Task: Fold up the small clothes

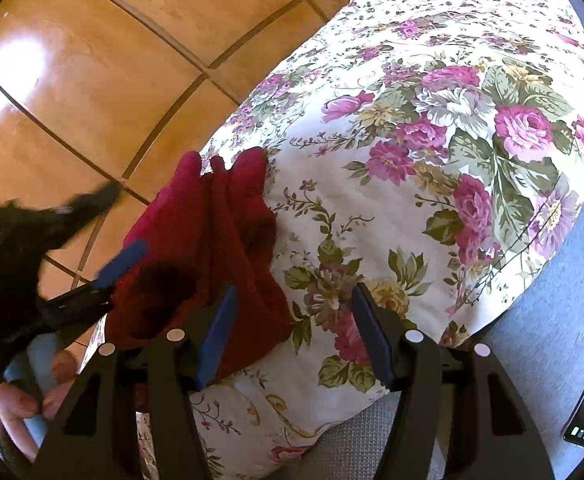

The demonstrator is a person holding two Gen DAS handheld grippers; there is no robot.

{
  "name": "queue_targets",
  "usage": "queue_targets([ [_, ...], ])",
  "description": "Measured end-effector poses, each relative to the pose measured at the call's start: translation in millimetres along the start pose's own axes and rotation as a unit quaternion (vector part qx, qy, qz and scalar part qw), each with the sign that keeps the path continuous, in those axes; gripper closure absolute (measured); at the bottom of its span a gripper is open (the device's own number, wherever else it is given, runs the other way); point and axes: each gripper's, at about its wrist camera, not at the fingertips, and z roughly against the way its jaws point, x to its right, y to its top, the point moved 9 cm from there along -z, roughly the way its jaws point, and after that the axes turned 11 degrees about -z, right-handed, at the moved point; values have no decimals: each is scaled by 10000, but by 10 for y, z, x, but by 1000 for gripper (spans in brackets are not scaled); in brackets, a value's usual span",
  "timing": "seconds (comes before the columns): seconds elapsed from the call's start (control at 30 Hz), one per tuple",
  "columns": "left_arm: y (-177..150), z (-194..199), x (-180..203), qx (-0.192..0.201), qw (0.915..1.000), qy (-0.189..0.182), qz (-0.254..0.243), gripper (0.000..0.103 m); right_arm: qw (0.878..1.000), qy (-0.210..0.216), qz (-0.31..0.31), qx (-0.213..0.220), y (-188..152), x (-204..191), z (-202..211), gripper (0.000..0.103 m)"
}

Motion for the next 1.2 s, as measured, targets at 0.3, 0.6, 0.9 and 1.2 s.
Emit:
queue_targets([
  [0.3, -176, 1081, -1053, 980, 9790, 1783, 136, 23, 9948, 785, 630, -172, -164, -579, 20, 44],
  [0.6, -791, 1026, -1669, 222, 9787, 1965, 547, 23, 9724, 219, 2120, -946, -612, -1002, -479, 81],
  [0.9, -692, 676, -1203, -223, 9695, 2273, -888, 23, 9789, 136, 2023, -259, -248, -864, -69, 89],
  [1.2, -803, 643, -1208, -294, 9635, 2454, -1033, 23, 9930, 472, 1076, -68, -55, -531, -67, 48],
])
